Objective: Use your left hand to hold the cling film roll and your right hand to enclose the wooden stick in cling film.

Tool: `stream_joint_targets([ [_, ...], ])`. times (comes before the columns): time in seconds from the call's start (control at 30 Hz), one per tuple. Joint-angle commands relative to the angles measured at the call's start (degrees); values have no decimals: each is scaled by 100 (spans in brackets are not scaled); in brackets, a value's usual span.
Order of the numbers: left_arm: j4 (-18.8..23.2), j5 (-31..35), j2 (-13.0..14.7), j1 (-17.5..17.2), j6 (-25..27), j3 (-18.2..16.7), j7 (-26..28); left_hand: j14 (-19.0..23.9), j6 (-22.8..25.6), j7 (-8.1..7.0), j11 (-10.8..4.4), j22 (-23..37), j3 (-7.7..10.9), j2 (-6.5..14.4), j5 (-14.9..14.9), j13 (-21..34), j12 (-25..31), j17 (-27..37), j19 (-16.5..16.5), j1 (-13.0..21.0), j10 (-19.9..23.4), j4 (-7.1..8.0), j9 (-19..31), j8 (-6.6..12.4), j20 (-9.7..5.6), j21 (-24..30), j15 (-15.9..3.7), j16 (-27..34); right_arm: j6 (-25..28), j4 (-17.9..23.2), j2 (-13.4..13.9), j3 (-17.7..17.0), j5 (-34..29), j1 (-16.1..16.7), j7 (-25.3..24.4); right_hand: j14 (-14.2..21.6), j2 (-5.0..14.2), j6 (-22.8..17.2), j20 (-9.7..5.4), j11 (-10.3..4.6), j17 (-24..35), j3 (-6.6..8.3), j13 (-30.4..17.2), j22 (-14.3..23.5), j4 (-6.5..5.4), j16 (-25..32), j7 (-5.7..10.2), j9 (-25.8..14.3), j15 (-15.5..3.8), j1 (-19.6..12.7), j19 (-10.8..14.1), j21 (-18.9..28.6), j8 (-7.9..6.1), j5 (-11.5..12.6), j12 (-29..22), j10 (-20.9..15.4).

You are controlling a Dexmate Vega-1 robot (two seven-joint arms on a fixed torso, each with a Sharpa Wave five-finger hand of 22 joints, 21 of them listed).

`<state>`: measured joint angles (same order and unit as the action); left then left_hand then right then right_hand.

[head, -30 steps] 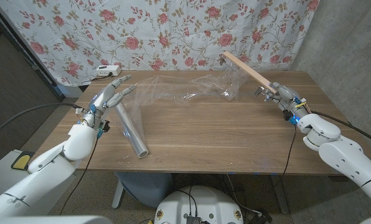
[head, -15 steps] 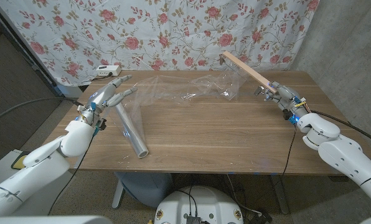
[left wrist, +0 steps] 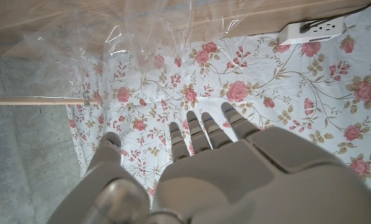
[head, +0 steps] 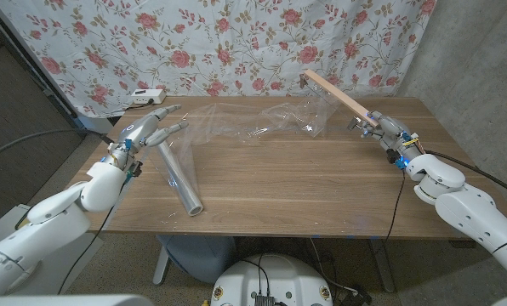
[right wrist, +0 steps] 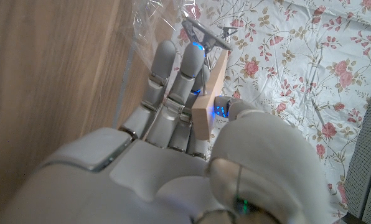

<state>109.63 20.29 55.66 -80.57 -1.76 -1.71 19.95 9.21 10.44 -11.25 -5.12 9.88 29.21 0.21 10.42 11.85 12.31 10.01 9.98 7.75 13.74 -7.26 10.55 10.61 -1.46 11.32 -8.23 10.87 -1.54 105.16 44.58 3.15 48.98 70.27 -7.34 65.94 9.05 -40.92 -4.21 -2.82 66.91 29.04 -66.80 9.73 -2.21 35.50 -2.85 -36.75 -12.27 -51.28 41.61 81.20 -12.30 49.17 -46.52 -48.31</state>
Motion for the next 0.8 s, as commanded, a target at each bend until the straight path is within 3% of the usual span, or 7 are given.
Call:
stream_joint_targets([
  [0.03, 57, 228, 391, -96, 274, -106, -290, 47, 10, -10, -13, 0, -39, -24, 52, 12, 50, 18, 7, -48, 48, -6, 12, 38, 29, 11, -31, 28, -11, 30, 17, -22, -3, 18, 28, 14, 76, -655, -328, -423, 16, 1682, -141, 16, 921, 1, 631, -17, -40, 8, 20, 28, -20, 16, -1, -456],
  [0.23, 129, 296, 579, -116, 404, -115, -530, 95, -13, -20, -7, 0, -44, -41, 62, 15, 35, 14, -12, -46, 6, -20, 13, 30, 86, -4, -5, 32, 3, 20, 32, 4, -4, -20, 75, 24, 74, -642, -328, -432, 17, 1681, -178, 18, 924, 4, 632, -24, -41, 9, 18, 29, -21, 15, -16, -433],
  [0.4, 206, 473, 776, -88, 566, -48, -737, 93, -72, -36, -18, 1, -34, -55, 78, 20, 5, 9, -43, -3, -82, -62, 13, 14, 219, -23, 32, 11, 39, 23, 54, 27, 6, -33, 104, 21, 75, -649, -327, -436, 18, 1681, -167, 19, 924, 2, 627, -19, -41, 9, 19, 31, -19, 13, -10, -435],
  [0.47, 220, 491, 817, -84, 600, -32, -792, 80, -82, -15, 2, 0, -22, -55, 85, 22, 0, 6, -40, 34, -105, -88, 14, 16, 97, -26, 15, -4, 59, 23, 67, 34, 14, -42, 117, 21, 74, -649, -328, -422, 19, 1678, -187, 21, 925, 2, 625, -15, -41, 10, 18, 36, -17, 11, -20, -430],
  [0.73, 231, 698, 1110, 124, 775, 155, -1048, 19, -126, -3, -17, 1, -3, -58, 93, 25, -16, 2, -81, 94, -168, -126, 15, 7, 160, -43, 20, -34, -18, -9, 40, 1, 9, 54, 102, 23, 75, -653, -329, -422, 18, 1685, -178, 15, 923, 0, 618, -16, -41, 11, 21, 32, -19, 13, -17, -440],
  [0.8, 182, 584, 1092, 148, 727, 150, -1065, -53, -486, -2, -16, 4, 1, -76, 96, 31, -47, 4, -109, 137, -293, -147, 17, -79, 154, -49, 45, -54, -138, -4, 14, 3, -76, 81, 99, 27, 71, -657, -328, -438, 24, 1678, -133, 20, 921, 5, 622, -22, -38, 15, 13, 35, -24, 10, 2, -462],
])
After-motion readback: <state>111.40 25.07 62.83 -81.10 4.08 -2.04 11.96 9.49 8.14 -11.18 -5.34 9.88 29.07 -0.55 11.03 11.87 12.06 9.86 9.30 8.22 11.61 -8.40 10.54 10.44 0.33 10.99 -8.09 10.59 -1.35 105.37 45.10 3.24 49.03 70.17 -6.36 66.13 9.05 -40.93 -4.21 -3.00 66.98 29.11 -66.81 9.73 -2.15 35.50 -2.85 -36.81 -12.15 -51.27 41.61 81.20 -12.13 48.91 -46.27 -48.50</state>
